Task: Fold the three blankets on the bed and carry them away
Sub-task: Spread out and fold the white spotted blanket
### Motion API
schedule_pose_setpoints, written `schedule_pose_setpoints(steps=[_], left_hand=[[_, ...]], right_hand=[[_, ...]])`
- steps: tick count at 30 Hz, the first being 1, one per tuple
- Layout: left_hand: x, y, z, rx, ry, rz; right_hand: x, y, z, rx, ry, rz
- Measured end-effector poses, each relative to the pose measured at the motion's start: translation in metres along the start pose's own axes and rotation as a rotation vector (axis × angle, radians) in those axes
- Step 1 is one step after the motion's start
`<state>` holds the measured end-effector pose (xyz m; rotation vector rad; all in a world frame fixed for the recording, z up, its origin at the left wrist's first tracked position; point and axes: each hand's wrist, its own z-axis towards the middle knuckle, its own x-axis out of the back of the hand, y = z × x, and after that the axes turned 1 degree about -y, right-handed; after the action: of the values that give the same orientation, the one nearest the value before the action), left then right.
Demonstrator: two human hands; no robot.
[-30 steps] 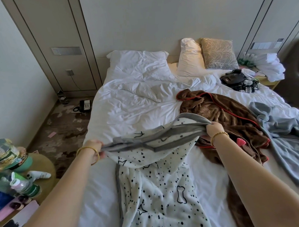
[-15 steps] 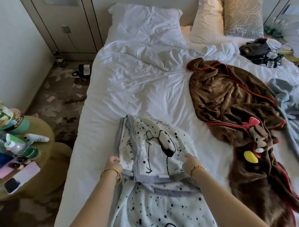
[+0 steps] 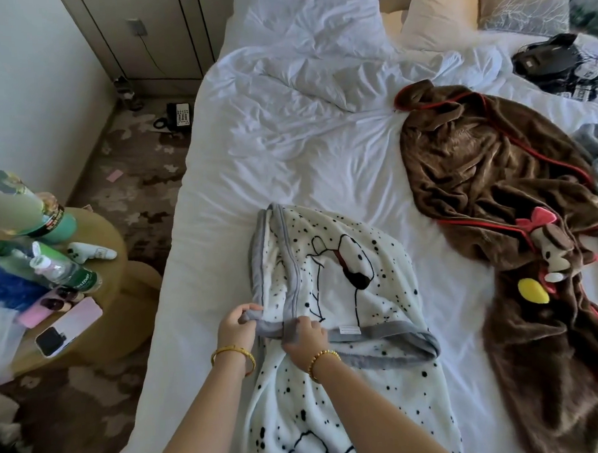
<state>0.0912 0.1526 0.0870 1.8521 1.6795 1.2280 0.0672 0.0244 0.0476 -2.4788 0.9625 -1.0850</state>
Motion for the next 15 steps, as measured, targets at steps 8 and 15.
schedule_pose_setpoints(steps=[8,15], left_hand=[[-0.008,0.007,-0.002,-0.021,-0.064,0.059],[-0.010,0.019,-0.002,-0.116,-0.152,0.217]], right_hand=[[0.003,0.001,0.002,0.090,0.017,-0.214],[-0.002,0.000,0.003,0.062,0.233,-0.228]])
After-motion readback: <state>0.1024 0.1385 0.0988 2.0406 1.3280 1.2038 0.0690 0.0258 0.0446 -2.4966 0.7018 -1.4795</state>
